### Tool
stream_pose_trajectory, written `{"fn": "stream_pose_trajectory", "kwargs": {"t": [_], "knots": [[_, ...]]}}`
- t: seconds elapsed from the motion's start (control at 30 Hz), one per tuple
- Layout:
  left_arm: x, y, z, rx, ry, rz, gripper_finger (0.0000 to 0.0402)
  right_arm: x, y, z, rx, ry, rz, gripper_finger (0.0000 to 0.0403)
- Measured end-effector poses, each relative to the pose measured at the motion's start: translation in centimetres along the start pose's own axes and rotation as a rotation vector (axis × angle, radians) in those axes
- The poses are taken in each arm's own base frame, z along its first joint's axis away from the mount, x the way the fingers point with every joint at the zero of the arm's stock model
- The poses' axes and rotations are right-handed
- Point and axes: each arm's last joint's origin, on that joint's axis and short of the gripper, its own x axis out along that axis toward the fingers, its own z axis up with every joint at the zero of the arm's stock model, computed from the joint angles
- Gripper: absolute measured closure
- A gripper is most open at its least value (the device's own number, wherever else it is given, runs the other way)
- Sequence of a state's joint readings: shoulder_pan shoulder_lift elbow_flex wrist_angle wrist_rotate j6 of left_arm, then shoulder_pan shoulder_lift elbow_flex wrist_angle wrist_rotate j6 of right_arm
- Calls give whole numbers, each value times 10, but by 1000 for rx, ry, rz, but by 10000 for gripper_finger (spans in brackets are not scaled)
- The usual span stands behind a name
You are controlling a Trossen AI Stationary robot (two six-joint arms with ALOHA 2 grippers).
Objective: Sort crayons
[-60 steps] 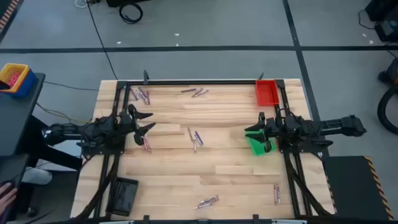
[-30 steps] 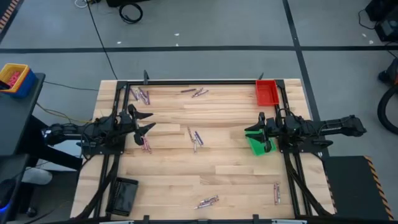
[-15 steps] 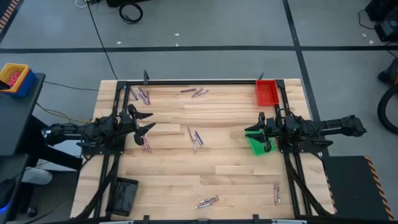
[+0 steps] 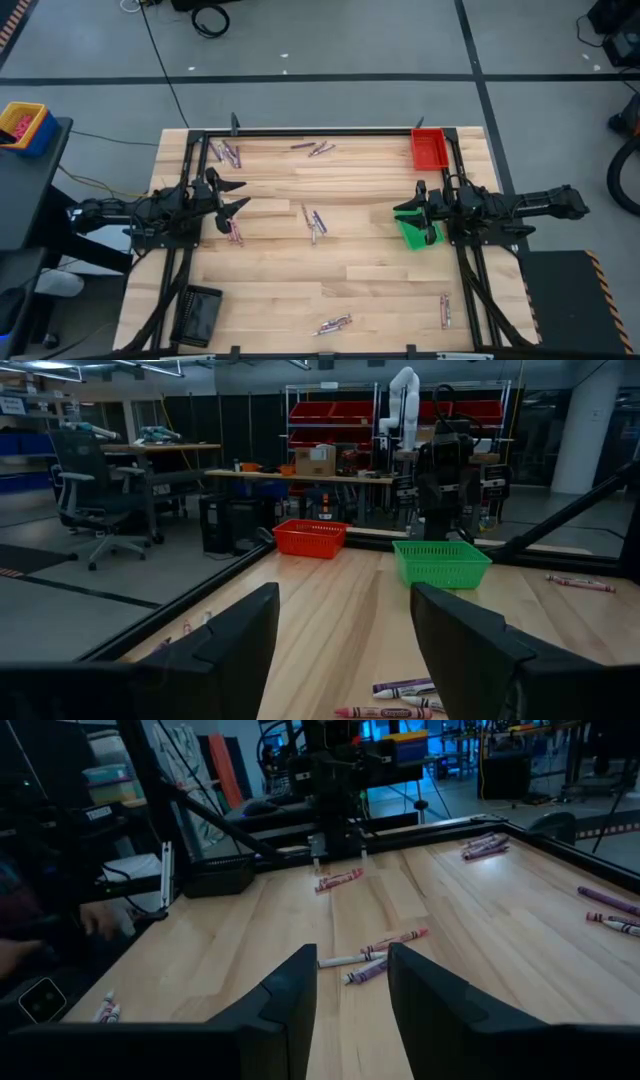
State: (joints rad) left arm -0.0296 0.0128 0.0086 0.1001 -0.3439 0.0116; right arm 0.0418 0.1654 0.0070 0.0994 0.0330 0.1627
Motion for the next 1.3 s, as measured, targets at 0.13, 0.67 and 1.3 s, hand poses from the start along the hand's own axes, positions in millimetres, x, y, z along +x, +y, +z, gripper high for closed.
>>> {"fn": "stream_pose_trajectory", "kwargs": {"t": [0.13, 0.67, 1.3], "knots": [[0, 0, 0, 0, 0, 0, 162, 0, 0, 0, 0, 0, 0, 273], [0, 0, 0, 0, 0, 0, 162, 0, 0, 0, 0, 0, 0, 273], [0, 0, 0, 0, 0, 0, 162, -30, 9, 72, -20, -839, 61, 273]]}}
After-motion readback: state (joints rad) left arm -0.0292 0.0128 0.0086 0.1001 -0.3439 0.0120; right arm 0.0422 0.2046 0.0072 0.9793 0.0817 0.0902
